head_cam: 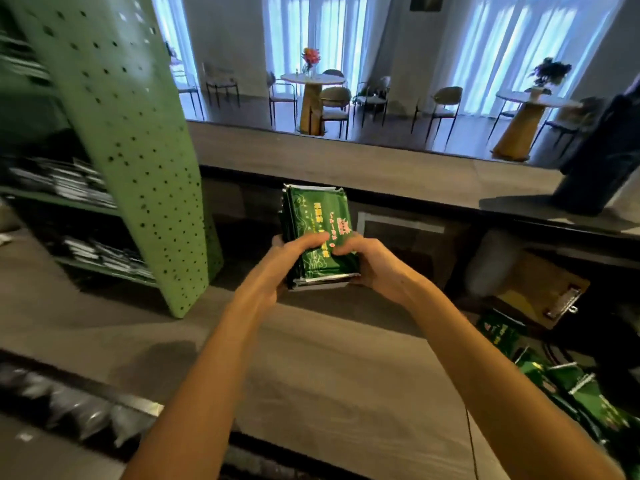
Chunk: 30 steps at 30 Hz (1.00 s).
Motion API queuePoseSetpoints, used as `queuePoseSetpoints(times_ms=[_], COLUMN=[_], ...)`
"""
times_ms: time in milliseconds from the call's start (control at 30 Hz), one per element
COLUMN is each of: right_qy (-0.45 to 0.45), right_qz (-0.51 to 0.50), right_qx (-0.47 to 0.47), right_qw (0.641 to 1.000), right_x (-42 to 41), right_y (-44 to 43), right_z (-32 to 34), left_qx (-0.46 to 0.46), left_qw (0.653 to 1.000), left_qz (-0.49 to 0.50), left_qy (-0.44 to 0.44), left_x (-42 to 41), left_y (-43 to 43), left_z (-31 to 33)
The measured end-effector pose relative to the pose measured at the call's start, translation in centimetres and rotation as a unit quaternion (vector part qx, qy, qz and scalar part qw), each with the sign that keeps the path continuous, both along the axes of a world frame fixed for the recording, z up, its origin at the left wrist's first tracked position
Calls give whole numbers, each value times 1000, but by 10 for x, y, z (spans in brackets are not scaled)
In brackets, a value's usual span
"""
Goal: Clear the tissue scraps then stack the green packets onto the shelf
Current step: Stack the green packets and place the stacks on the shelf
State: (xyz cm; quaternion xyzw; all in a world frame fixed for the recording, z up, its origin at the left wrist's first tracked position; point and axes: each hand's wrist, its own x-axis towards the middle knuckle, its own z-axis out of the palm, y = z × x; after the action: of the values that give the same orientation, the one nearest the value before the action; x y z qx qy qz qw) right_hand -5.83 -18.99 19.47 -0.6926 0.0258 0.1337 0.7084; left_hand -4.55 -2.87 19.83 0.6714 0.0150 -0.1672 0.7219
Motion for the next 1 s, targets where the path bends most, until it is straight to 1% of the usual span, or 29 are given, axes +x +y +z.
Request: queuePoseSetpoints(times_ms=[100, 200, 300, 400, 467, 567, 667, 733, 833, 933, 1000], right_qy=[-5, -4, -16, -38, -63, -114, -199, -245, -273, -314, -323], right_qz=[77, 144, 193, 204, 170, 75, -3, -37, -80, -133, -181], right_qx=[-1, -27, -55, -69, -83, -93, -148, -161, -138, -85, -43], right_qw=[997, 989, 980, 976, 980, 986, 969, 955, 949, 936, 928], right_x=[12, 24, 35, 45, 54, 73, 95, 110, 133, 147, 156], right_y=[37, 79, 120, 149, 170, 202, 232, 251, 281, 308, 322], right_z=[10, 16, 26, 41, 52, 67, 87, 102, 123, 140, 150], left_qx=[-23, -56, -95, -113, -111, -116, -112, -111, -112, -100, -89], left_qw=[998, 993, 983, 977, 974, 969, 965, 964, 964, 969, 971], left_qz=[49, 103, 159, 178, 194, 208, 219, 217, 210, 181, 167], left_qy=[4, -3, -13, -20, -38, -62, -90, -103, -118, -135, -149], left_x=[-5, -16, -23, -24, -23, -16, -1, 14, 42, 66, 82], left_y=[36, 72, 108, 141, 167, 203, 236, 261, 304, 344, 364], left_z=[6, 14, 27, 38, 45, 58, 76, 92, 117, 145, 163])
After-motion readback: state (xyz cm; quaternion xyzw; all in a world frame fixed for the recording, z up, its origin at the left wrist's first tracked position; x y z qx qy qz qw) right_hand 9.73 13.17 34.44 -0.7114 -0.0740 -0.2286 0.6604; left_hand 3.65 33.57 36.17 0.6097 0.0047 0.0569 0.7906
